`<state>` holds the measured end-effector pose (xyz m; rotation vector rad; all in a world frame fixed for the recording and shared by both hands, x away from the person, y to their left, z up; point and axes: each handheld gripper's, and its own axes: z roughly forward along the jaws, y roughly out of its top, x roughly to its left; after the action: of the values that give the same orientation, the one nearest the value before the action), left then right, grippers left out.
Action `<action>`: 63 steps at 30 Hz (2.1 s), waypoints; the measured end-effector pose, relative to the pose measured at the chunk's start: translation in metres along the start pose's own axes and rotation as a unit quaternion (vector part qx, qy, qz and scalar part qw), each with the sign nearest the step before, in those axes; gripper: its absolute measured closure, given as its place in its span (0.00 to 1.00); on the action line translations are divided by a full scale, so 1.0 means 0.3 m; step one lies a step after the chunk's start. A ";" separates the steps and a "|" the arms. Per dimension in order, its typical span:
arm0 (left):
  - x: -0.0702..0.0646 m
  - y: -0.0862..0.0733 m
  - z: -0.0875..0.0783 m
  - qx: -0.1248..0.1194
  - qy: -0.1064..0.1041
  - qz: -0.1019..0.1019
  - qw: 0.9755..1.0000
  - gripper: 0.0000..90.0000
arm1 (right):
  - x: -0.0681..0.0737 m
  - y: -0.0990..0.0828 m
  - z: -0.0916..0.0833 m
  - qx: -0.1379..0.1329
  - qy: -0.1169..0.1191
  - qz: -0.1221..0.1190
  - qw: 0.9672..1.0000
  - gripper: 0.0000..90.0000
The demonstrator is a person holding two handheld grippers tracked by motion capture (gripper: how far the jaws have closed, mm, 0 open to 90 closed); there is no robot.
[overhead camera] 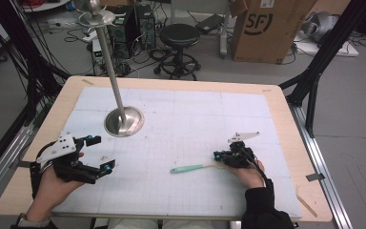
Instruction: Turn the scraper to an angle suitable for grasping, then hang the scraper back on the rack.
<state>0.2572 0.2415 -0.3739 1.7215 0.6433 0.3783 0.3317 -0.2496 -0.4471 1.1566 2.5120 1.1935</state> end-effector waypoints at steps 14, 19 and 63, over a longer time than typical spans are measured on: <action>-0.001 0.024 0.092 0.011 -0.023 0.009 1.000 0.02 | 0.089 -0.084 -0.066 0.009 0.015 0.005 1.000 1.00; 0.000 0.028 0.105 0.012 -0.027 0.011 0.999 0.02 | 0.116 -0.100 -0.077 0.013 0.019 0.002 1.000 1.00; -0.016 0.019 0.033 0.008 -0.010 0.009 1.000 0.02 | 0.234 0.116 -0.035 0.169 0.054 -0.174 0.969 0.14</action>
<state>0.2602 0.2300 -0.3706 1.7454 0.6185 0.3700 0.2988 -0.1940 -0.4015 0.6686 2.9221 0.7793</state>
